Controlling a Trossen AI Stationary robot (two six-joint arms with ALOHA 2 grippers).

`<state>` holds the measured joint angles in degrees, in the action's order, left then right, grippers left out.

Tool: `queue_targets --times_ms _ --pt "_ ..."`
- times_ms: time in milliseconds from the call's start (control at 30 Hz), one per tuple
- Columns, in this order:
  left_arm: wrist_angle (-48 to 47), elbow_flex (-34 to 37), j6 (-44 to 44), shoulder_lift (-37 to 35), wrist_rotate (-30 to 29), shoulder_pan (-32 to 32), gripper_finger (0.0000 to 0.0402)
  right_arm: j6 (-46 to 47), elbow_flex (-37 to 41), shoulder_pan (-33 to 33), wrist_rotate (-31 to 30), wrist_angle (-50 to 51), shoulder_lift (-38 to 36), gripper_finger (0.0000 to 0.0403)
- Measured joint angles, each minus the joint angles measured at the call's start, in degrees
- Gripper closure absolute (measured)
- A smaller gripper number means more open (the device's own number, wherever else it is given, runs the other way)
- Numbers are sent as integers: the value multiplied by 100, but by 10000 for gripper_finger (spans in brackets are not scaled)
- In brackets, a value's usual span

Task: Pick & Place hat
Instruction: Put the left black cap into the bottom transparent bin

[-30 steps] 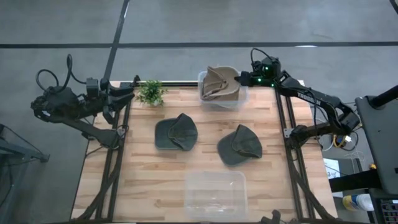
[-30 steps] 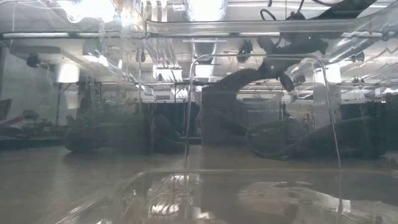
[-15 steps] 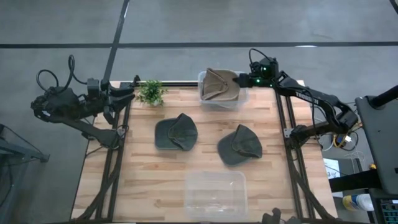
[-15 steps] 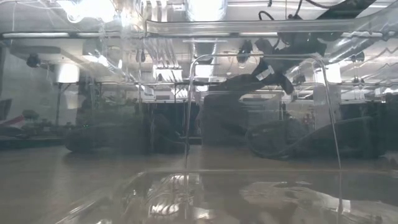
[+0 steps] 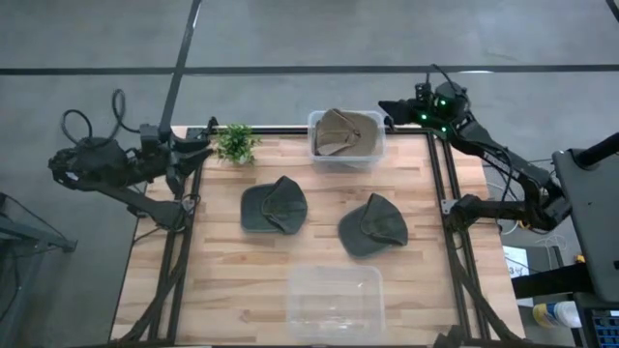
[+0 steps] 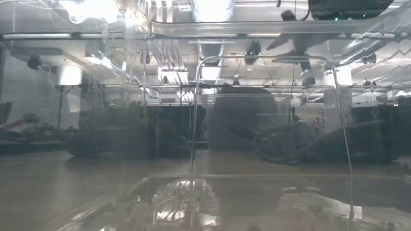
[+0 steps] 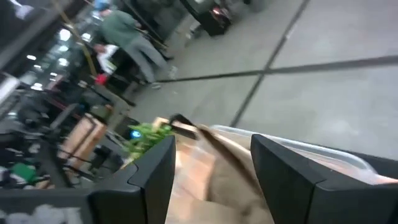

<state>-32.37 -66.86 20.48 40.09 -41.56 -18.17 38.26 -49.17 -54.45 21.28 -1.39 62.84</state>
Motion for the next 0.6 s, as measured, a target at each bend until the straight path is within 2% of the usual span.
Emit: queue_targets --times_ms 167,433,600 --pt "-505 235 439 69 -77 11 264 208 0 102 22 -219 -344 200" --pt "-1229 846 1919 79 -121 31 264 216 0 321 15 -236 -572 199" --pt "-1321 1290 3011 128 -153 104 264 227 0 474 5 -232 -523 202"
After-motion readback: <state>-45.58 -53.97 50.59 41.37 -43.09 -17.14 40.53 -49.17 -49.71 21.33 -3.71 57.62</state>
